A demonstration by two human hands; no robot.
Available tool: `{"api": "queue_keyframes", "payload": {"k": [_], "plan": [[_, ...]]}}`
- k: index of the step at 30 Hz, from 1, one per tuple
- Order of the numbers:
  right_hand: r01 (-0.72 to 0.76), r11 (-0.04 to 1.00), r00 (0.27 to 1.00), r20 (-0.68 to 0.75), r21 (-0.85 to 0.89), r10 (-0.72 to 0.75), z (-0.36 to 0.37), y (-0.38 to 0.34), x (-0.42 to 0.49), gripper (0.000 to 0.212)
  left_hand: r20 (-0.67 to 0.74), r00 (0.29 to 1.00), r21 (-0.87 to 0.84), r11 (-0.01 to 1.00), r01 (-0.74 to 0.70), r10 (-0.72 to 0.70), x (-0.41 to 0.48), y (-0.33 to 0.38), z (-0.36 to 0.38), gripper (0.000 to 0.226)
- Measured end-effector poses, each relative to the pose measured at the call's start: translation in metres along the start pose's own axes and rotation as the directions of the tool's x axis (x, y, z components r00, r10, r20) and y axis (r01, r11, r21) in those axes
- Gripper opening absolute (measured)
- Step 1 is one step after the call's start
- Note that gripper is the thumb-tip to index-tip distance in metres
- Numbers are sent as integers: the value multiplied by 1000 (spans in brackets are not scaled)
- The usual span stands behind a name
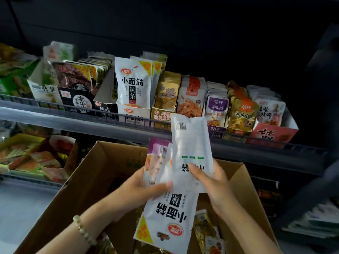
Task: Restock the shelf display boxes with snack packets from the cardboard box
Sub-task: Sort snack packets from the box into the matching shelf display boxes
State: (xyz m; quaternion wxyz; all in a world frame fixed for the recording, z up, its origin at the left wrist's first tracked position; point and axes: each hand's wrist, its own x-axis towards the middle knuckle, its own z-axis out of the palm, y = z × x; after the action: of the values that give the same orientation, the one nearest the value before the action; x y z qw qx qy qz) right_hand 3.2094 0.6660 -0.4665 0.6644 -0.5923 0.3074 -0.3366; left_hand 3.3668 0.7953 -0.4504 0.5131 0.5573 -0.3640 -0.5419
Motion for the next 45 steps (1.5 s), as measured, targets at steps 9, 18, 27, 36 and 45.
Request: {"api": "queue_keyframes", "payload": {"k": [9,18,27,36,45], "plan": [[99,991,988,-108,-90,-109,-8,-6,-1,46,-425,890,-211,938,-275,165,4,-17,-5,30],[260,811,915,403,-524,-33,41,13,-23,51,-372,868,-94,917,-388,329,8,-18,16,50],[23,964,998,61,-264,-7,30,17,-14,66,-430,877,-214,921,-327,212,9,-25,9,42],[-148,975,933,304,-168,194,3,-8,0,52,-407,889,-213,924,-317,211,1,0,-23,36],[-118,826,691,551,-552,467,-9,-66,31,49,61,996,106,993,56,-63,-25,46,-65,58]]}}
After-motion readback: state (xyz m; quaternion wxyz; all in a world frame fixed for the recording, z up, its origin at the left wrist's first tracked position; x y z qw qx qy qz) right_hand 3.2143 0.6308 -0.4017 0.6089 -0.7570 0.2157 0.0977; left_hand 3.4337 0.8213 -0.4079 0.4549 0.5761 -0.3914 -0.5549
